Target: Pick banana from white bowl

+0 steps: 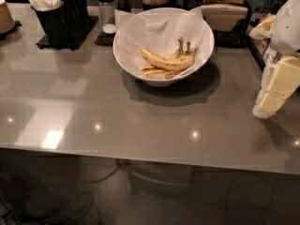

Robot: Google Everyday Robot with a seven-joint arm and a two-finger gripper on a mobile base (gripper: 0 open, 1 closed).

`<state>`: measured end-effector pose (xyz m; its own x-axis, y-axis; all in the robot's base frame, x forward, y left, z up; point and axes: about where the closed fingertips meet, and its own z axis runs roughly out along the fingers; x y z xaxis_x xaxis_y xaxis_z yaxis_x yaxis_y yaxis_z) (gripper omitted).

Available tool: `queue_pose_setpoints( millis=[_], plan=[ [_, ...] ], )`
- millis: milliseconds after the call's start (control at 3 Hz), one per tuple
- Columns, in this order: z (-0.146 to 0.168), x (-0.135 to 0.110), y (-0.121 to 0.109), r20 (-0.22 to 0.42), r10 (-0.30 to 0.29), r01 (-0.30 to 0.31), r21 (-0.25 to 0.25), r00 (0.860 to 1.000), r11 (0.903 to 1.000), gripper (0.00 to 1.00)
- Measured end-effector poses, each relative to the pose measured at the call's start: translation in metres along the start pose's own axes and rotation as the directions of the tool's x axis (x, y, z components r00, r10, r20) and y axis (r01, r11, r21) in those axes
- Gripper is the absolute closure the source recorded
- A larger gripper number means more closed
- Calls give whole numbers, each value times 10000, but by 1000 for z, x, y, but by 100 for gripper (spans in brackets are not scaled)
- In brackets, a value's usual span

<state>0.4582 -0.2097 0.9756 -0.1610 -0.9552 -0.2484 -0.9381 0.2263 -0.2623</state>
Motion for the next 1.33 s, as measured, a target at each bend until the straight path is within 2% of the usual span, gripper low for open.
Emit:
queue_pose_setpoints(
  millis=[333,667,1000,1333],
  plan=[
    [23,-43,-49,1330,-1117,1162,-264,9848,9929,0],
    [23,-43,-48,1326,-1119,1164,-268,9848,9928,0],
    [31,-64,-60,1975,-1370,1396,7,9707,9902,0],
    [40,-95,-82,2584,-1775,1825,47,9496,9832,0]
  ],
)
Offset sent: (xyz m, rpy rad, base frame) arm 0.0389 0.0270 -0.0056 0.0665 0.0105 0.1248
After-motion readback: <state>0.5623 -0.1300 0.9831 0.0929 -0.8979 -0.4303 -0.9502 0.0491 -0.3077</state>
